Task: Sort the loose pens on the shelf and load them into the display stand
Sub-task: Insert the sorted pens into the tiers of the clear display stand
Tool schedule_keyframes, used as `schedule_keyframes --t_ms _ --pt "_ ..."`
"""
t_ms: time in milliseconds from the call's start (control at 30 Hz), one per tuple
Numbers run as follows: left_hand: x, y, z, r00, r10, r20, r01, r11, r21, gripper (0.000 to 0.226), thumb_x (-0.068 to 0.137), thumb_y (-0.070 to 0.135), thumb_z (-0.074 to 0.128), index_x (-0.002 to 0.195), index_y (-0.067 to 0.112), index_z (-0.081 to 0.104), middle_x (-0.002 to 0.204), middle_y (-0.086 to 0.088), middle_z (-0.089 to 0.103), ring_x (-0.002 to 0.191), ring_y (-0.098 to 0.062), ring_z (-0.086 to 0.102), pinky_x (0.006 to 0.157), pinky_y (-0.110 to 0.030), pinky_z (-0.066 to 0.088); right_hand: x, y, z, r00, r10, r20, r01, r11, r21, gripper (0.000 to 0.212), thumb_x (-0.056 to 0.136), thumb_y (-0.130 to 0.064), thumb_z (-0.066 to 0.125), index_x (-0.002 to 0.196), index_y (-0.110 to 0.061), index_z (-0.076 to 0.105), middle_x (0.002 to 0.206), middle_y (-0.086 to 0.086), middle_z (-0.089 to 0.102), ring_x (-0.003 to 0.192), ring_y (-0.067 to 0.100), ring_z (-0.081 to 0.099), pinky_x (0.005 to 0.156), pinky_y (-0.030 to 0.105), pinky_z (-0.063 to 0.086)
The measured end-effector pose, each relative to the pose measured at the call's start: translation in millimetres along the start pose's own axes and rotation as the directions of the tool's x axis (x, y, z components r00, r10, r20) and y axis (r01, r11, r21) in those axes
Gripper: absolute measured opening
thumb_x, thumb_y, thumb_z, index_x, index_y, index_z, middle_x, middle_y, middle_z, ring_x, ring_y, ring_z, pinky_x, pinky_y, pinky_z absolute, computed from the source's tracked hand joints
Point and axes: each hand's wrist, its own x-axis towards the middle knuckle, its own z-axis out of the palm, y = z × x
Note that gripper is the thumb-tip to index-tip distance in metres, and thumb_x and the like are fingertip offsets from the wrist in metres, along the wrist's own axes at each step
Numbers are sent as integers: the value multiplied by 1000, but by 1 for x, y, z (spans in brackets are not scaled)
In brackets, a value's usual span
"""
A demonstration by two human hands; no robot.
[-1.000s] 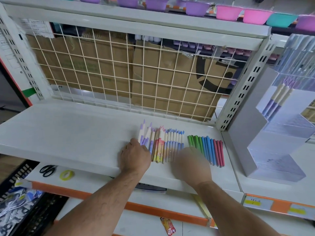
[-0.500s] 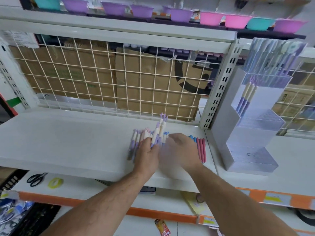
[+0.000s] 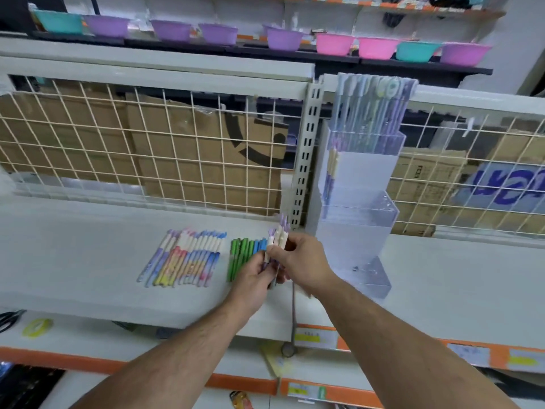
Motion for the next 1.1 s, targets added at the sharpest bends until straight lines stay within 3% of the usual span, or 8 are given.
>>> schedule_keyframes --t_ms 167,267,433,567,700,833,933,1100 --pt "1 -5 31 996 -78 -49 81 995 64 19 103 13 51 115 20 65 92 0 73 77 -3 65 64 -16 48 5 20 -27 999 -22 25 24 993 -116 35 76 -36 76 77 -3 66 71 22 67 60 41 65 53 56 56" --pt "-3 -8 38 997 -75 -36 79 990 116 21 100 5 53 108 21 65 89 -7 73 78 -8 65 70 -20 48 2 26 -37 996 0 87 14 986 -168 25 85 -26 77 80 -2 70 70 16 72 58 35 70 57 51 59" --pt "-1 -8 39 998 -64 -25 67 984 163 21 100 5 52 113 15 66 88 2 76 79 -6 71 68 -17 50 -3 24 -49 991 -30 128 51 986 -158 5 85 -7 75 87 -8 70 78 15 72 58 31 71 53 39 60" --pt "8 -13 38 995 -92 -35 94 991 93 16 104 18 52 111 19 65 94 -4 76 85 -22 74 76 -39 60 3 18 -59 997 -47 54 56 981 -184 9 87 -7 67 79 -11 66 74 11 72 64 28 71 66 47 61" --pt "10 -17 37 997 -50 -58 57 990 128 14 105 22 47 110 21 60 94 -4 74 79 -15 75 65 -25 58 0 -2 -81 999 -40 2 40 988 -151 12 88 -5 64 78 -9 64 73 12 72 60 23 70 63 38 62" --pt "12 -27 35 992 -9 -126 32 984 176 10 106 23 44 103 21 54 83 -13 70 63 -22 70 62 -36 60 -1 -19 -103 998 -45 -39 40 994 -106 7 90 -5 65 83 -4 64 71 10 71 58 13 68 57 28 59" --pt "14 -34 34 993 1 -115 22 979 203 14 106 28 42 100 21 53 78 -19 66 51 -18 54 51 -33 49 4 -30 -117 995 -54 -89 45 994 -103 9 91 -7 67 84 -3 64 72 12 72 59 14 68 56 28 57" --pt "18 -38 31 995 51 -85 -25 958 287 22 105 29 43 88 20 51 63 -2 52 53 -9 45 51 -30 38 21 -54 -138 979 -65 -191 53 996 -67 7 90 -3 67 87 1 62 79 18 71 61 16 68 55 27 56"
